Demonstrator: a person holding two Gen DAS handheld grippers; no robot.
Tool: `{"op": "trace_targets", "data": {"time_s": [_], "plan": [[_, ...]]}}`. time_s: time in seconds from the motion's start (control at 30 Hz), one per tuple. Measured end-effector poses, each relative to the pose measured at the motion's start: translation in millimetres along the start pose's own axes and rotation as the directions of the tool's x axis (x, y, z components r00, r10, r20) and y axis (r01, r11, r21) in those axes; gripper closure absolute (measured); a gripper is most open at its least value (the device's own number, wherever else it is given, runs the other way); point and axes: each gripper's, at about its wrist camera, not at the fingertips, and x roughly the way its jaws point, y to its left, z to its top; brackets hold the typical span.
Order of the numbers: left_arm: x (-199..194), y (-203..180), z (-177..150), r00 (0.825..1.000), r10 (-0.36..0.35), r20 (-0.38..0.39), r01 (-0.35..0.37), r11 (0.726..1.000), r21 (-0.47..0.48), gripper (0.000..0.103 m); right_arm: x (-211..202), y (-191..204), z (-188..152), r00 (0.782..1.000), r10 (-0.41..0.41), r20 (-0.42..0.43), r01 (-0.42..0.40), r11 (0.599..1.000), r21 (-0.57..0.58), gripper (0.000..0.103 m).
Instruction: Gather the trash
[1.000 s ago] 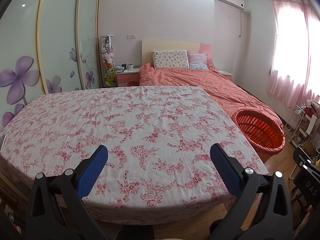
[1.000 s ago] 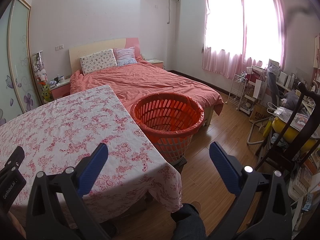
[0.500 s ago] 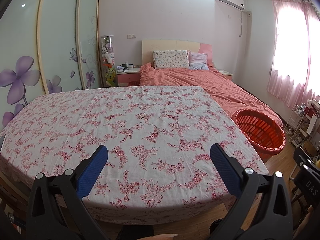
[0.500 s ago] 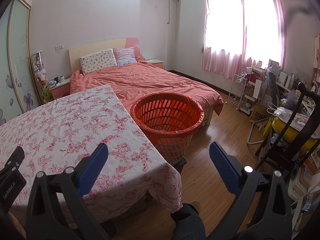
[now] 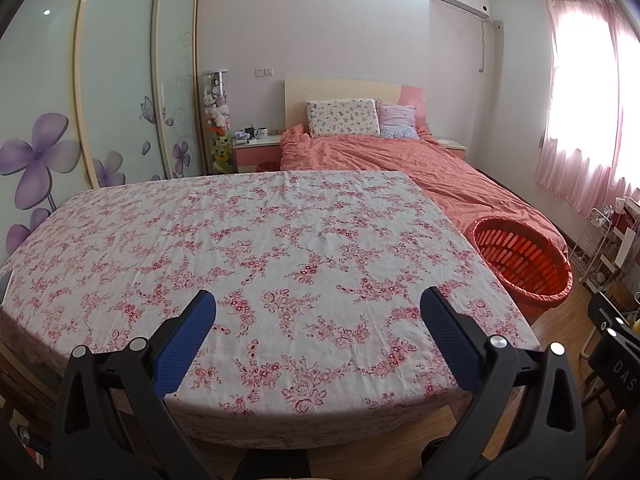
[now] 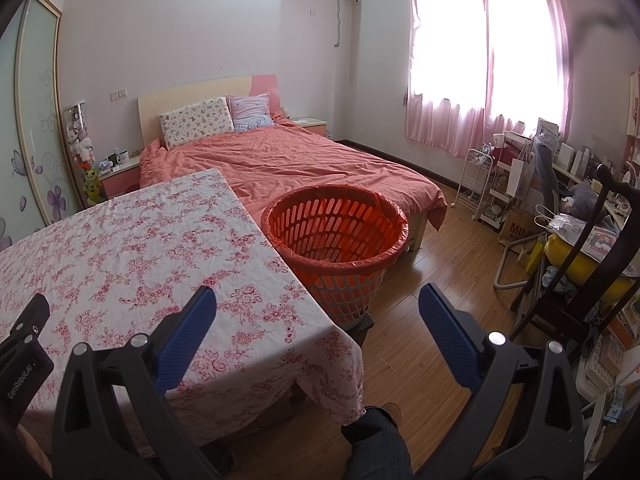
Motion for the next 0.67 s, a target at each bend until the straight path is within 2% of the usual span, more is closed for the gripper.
{"op": "trace_targets", "data": {"time_s": [0.67], "plan": [[0.4, 2.0, -2.1, 1.0, 0.003, -0.005, -0.003, 1.0, 0.0, 0.002, 0.3, -0.4, 0.3, 1.0, -0.001, -0.001, 0.001, 1.0, 0.001, 0.004]]}}
